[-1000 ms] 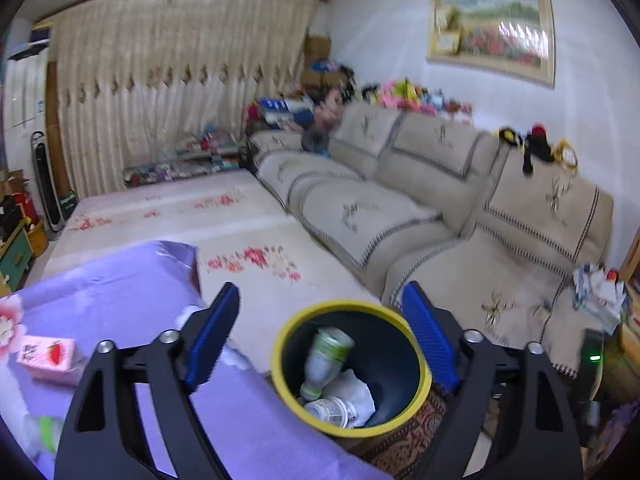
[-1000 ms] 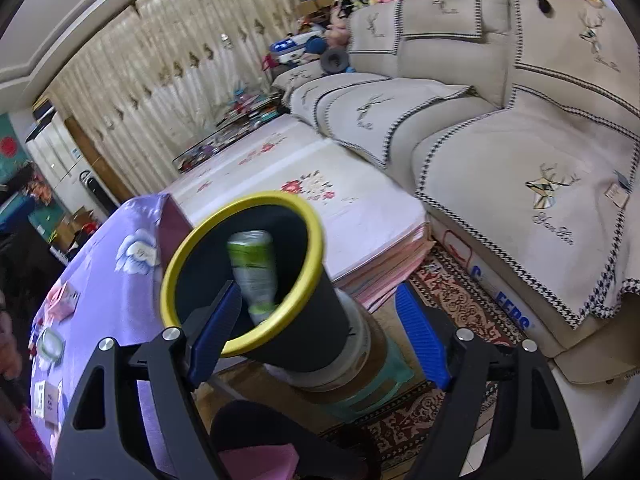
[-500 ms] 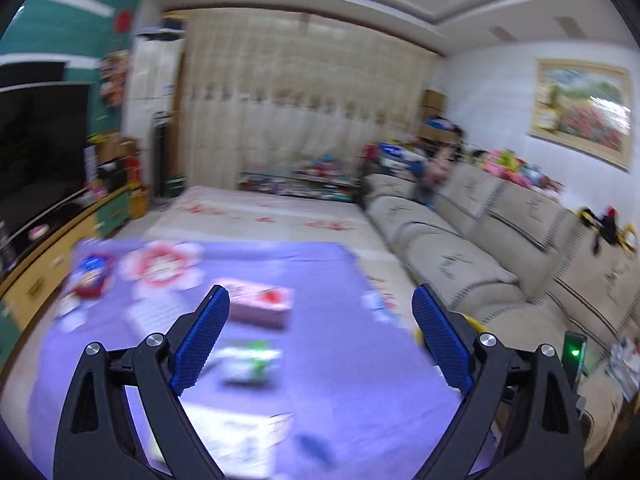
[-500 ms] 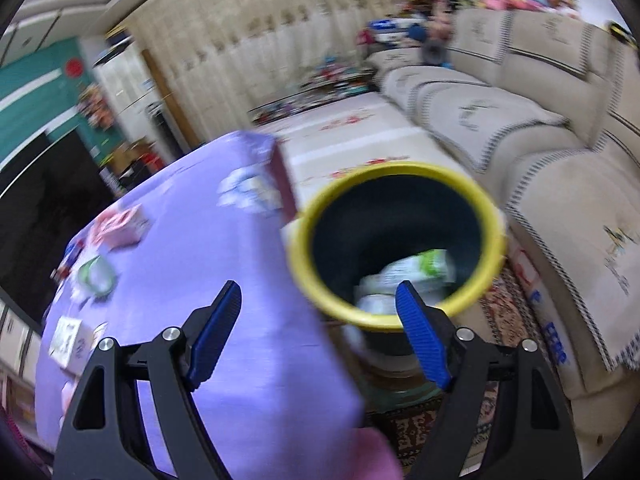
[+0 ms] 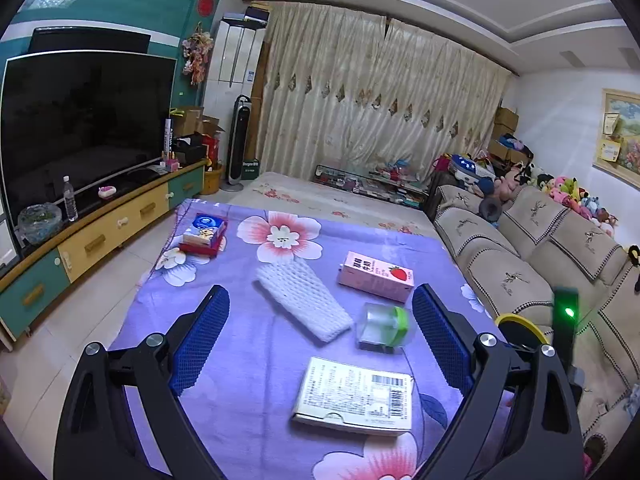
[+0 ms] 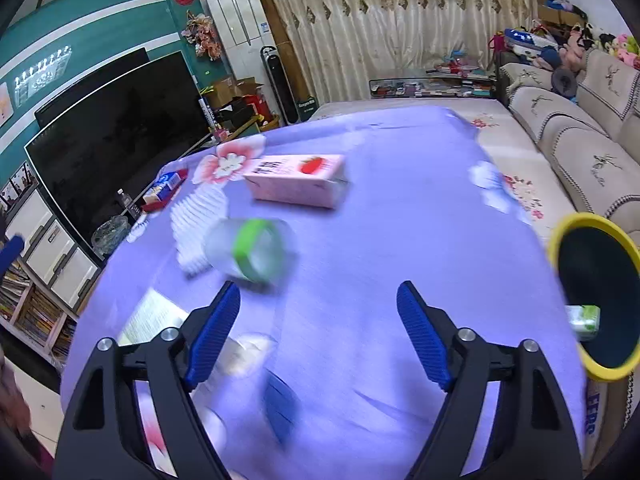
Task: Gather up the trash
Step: 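Reach the right tool to the clear green-lidded jar and grasp it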
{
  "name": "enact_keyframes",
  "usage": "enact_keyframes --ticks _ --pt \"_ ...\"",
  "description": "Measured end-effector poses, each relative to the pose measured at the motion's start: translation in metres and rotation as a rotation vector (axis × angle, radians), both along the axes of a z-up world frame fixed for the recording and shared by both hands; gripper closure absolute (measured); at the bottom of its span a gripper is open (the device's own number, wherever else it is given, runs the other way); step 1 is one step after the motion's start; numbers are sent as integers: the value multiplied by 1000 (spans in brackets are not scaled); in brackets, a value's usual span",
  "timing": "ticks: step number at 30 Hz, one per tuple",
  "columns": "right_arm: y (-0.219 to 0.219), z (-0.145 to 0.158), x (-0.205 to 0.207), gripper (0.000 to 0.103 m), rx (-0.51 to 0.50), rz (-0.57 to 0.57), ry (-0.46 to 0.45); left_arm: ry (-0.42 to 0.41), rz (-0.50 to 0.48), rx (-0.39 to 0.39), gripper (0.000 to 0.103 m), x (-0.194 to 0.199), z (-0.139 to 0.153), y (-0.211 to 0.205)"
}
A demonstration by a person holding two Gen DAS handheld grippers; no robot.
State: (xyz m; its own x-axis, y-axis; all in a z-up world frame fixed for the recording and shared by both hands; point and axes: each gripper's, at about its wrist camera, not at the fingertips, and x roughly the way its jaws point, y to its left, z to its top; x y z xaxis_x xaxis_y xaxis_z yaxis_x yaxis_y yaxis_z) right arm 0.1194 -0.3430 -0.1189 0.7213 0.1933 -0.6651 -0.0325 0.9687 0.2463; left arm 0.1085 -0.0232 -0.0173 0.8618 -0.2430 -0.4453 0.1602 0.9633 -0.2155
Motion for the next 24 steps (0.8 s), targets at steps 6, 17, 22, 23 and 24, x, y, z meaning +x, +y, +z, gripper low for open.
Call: enact_keyframes --ticks 6,17,22,23,24 --pt "51 -10 37 20 -23 -9 36 16 -10 -13 12 8 -5 7" --pt "87 -29 74 16 -102 -84 107 50 -14 -55 12 18 -22 23" --pt "91 -34 85 17 -127 -107 121 60 -25 -66 12 19 -27 22" --pt "91 -35 85 21 -131 -111 121 60 -27 -66 12 19 -28 21" --pt "90 -35 86 29 -129 -108 123 60 -30 -66 12 18 -28 20"
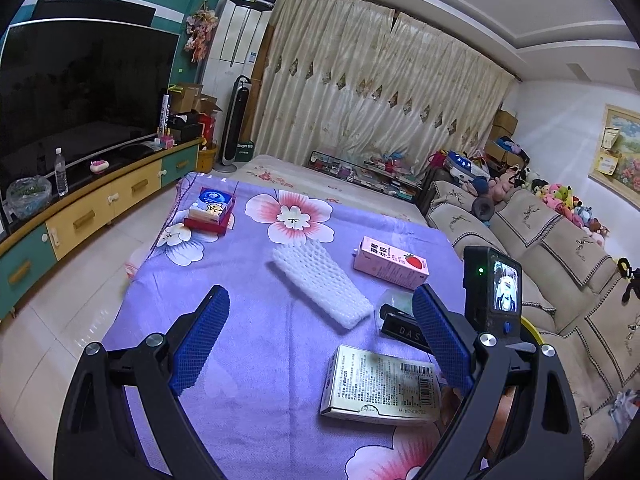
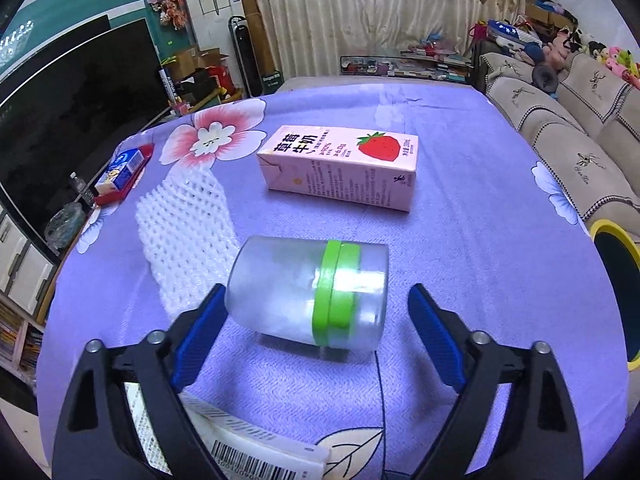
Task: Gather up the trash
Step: 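Reach the right tool to the clear green-lidded jar and grasp it, then carry the clear jar over the bin and open the right tool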
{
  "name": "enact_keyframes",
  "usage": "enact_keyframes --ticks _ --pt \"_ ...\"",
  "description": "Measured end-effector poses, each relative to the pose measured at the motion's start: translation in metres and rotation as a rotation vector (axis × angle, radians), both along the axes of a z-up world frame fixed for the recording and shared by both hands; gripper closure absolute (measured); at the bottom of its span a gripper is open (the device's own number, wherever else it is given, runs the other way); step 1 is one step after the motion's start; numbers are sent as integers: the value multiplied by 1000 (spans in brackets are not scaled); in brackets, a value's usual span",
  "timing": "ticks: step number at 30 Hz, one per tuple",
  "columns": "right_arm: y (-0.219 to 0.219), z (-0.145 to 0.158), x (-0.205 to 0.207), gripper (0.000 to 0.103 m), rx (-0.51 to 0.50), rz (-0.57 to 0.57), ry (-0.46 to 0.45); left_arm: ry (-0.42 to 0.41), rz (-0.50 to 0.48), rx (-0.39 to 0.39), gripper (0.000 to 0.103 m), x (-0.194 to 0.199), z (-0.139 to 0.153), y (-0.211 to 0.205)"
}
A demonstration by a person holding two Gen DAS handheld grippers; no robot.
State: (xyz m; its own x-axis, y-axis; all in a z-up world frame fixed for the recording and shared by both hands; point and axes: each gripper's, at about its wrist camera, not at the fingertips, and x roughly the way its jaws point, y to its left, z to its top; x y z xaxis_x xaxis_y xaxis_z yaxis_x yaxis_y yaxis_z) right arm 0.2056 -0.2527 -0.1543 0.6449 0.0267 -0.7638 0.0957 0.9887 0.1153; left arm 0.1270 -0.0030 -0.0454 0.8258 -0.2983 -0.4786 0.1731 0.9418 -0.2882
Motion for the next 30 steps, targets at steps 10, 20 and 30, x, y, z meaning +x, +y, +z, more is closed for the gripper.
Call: enact_keyframes --ticks 10,20,30 --pt "-23 16 -26 34 56 7 -38 10 -20 17 12 0 -3 -15" --pt "-85 48 -80 34 74 -36 -134 17 -81 61 12 1 -4 -53" --pt "-215 56 -128 34 18 -289 -160 46 -126 96 12 8 -14 -87"
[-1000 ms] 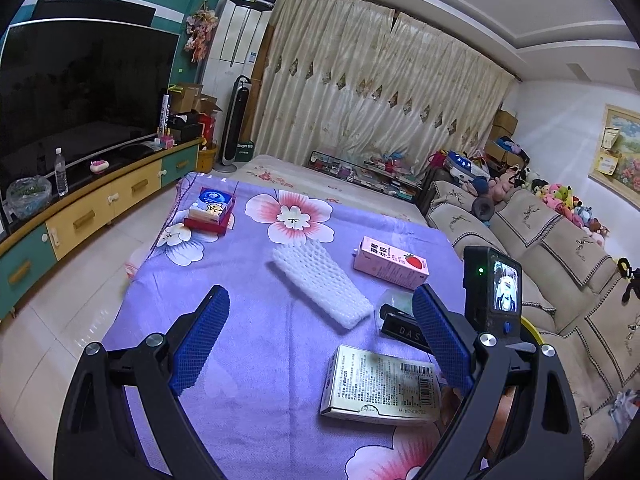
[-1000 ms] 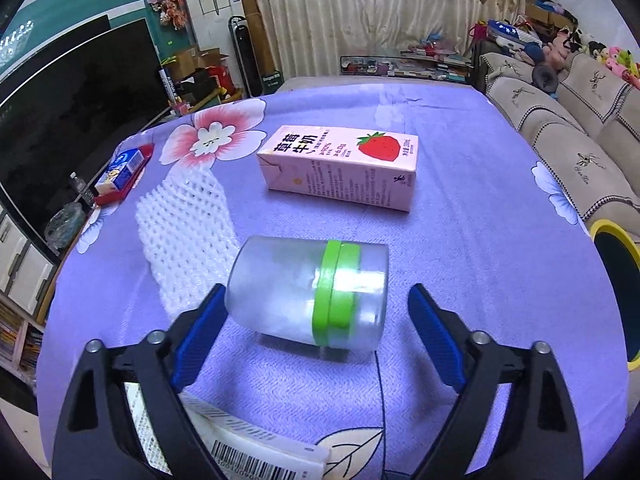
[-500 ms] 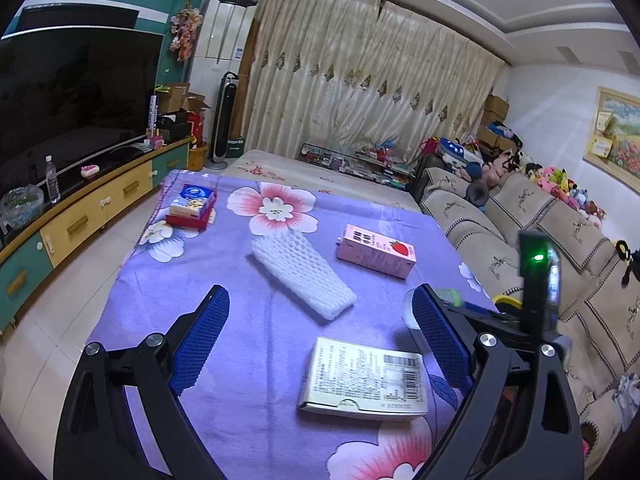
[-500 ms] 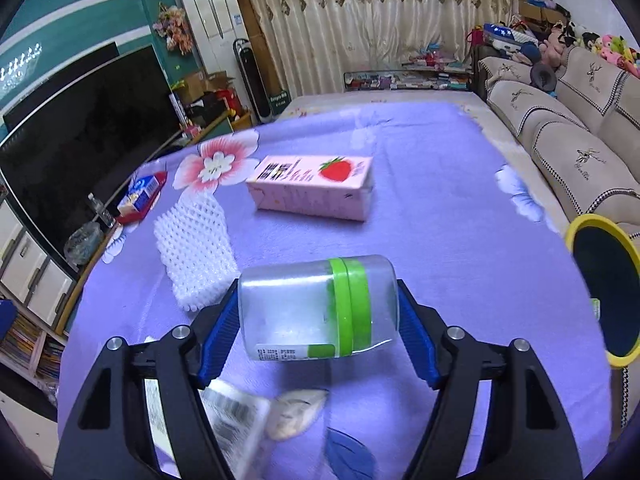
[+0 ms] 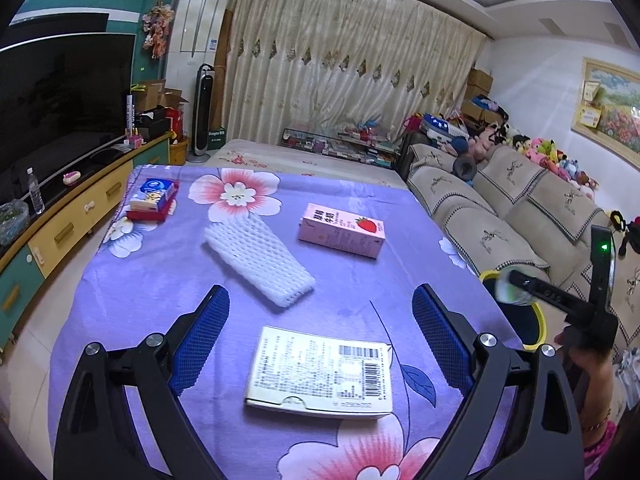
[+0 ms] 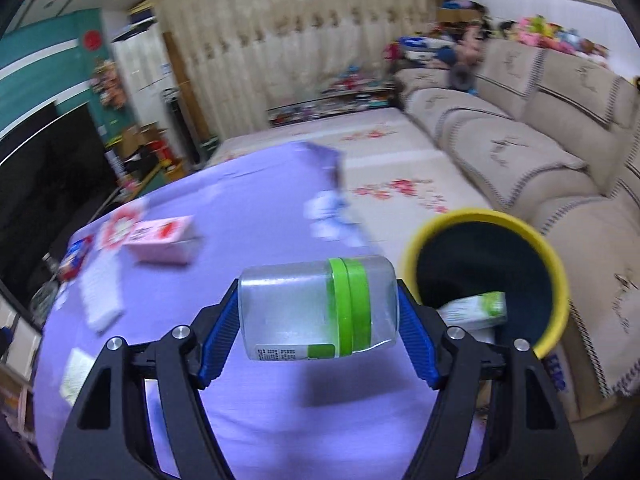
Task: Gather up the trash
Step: 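Carry the clear jar over the bin and open the right tool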
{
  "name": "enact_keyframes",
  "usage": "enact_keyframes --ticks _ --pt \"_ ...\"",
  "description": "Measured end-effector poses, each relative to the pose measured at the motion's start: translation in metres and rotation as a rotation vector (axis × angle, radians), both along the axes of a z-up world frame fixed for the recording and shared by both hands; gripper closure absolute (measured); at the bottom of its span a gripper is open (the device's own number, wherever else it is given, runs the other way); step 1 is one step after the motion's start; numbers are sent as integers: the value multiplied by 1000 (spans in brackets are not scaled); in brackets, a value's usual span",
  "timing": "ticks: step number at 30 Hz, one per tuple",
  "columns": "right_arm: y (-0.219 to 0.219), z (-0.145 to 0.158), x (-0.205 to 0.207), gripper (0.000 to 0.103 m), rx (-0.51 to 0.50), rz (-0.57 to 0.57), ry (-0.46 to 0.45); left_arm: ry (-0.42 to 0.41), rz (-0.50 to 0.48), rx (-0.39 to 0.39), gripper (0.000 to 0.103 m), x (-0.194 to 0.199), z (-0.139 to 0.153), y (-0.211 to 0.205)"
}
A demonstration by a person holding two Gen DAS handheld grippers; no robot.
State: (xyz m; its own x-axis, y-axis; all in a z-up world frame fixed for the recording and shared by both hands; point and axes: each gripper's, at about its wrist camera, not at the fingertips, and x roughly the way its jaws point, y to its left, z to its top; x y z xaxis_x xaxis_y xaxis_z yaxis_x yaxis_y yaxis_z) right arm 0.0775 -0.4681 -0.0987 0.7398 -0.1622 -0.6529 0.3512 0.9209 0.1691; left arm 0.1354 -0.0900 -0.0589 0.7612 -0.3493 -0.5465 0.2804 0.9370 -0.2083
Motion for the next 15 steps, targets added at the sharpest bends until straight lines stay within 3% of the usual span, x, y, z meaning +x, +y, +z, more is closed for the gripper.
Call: enact_keyframes --ticks 7,15 --pt "-93 -34 -9 34 0 -179 88 21 -11 27 12 6 -6 -18" --pt "-139 -72 3 33 50 -238 164 34 -33 62 12 10 -9 -40"
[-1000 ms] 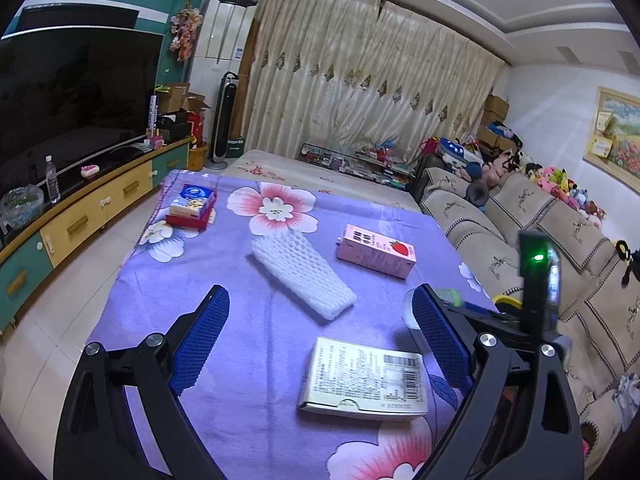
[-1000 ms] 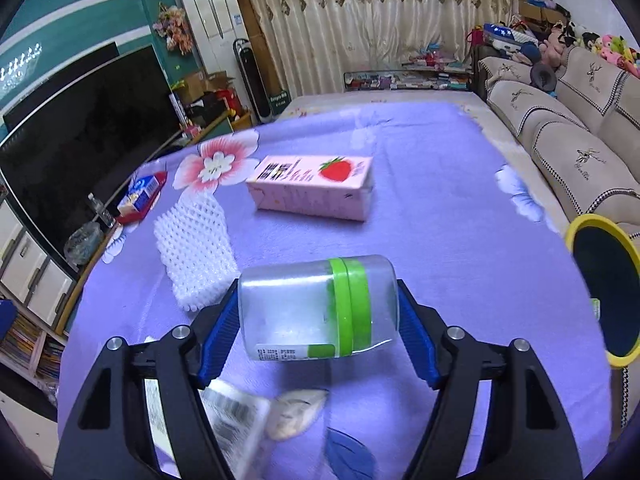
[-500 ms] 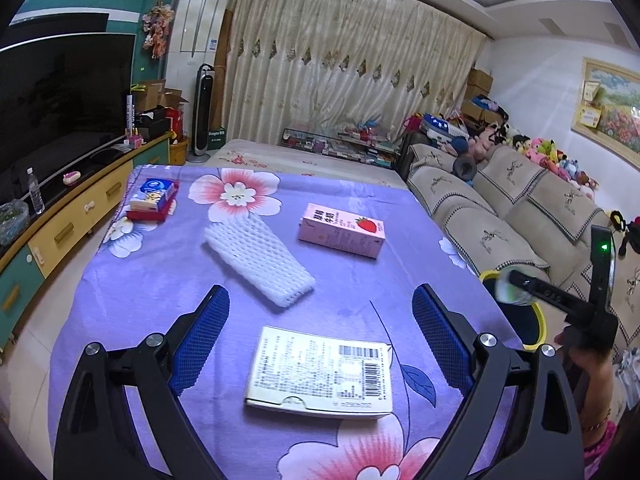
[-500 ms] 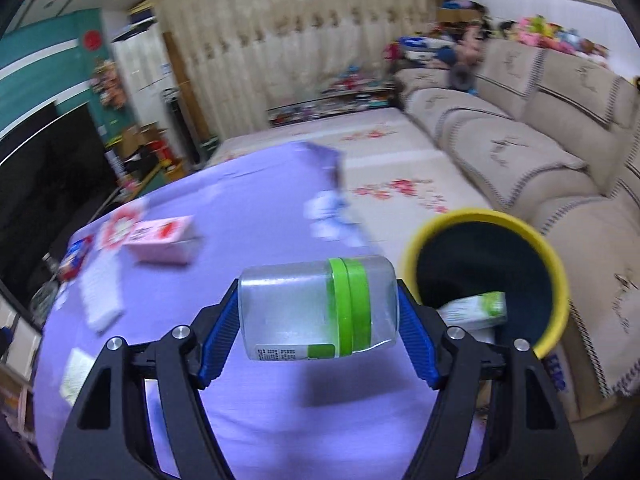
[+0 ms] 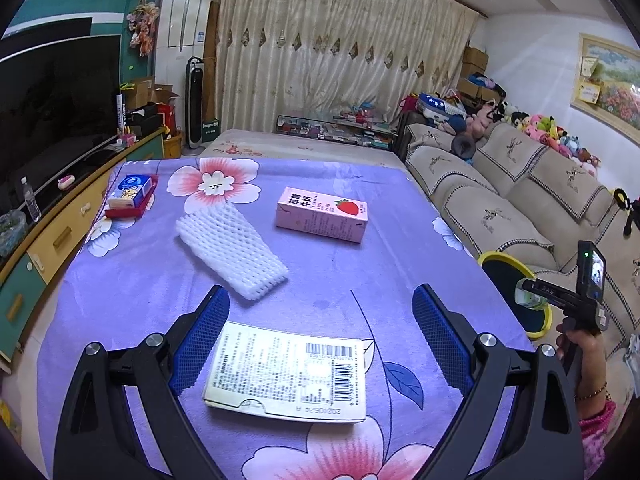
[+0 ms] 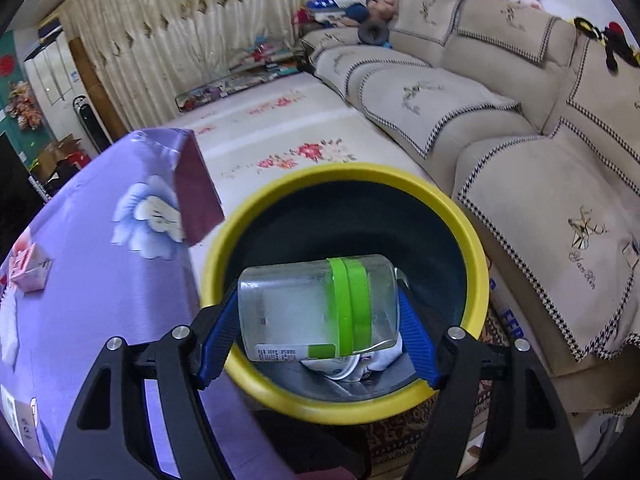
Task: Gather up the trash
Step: 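Carry the clear jar over the bin and open the right tool, then reach the left tool to the white printed box and grasp it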
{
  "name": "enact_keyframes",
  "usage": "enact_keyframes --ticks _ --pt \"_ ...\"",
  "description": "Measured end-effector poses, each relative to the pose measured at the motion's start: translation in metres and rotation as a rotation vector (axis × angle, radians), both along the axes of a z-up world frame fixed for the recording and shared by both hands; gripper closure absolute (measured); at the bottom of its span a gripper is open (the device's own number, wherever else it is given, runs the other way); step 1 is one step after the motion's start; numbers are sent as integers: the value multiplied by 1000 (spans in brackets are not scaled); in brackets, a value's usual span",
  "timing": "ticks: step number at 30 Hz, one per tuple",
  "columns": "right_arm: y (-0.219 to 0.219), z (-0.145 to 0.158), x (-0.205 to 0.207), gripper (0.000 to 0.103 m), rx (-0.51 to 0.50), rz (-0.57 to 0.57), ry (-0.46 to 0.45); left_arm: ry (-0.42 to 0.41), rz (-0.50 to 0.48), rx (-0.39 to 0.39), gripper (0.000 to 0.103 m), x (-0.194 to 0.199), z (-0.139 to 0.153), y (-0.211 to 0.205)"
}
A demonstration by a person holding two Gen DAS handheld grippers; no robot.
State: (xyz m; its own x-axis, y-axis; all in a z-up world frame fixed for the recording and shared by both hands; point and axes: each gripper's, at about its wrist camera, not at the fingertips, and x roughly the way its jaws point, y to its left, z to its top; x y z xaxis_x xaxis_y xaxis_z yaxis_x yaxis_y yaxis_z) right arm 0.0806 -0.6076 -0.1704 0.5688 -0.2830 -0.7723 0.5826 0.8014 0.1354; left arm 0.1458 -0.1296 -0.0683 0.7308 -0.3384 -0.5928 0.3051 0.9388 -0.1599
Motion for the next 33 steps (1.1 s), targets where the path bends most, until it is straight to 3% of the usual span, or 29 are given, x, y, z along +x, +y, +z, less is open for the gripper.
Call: enact_keyframes --ticks 3,13,21,27,33 --pt "-10 -4 -2 28 -6 -24 -3 1 -7 11 12 1 1 -5" --pt "6 16 -13 28 -15 7 -53 33 -21 25 12 3 -8 -1" --pt "28 38 -23 27 -36 50 -97 87 -23 53 12 -5 -29 31" --pt "43 49 -25 26 -50 78 -117 143 -33 36 11 3 -51 56" --pt "49 53 -26 26 -57 91 -116 270 -145 -61 11 16 -77 60"
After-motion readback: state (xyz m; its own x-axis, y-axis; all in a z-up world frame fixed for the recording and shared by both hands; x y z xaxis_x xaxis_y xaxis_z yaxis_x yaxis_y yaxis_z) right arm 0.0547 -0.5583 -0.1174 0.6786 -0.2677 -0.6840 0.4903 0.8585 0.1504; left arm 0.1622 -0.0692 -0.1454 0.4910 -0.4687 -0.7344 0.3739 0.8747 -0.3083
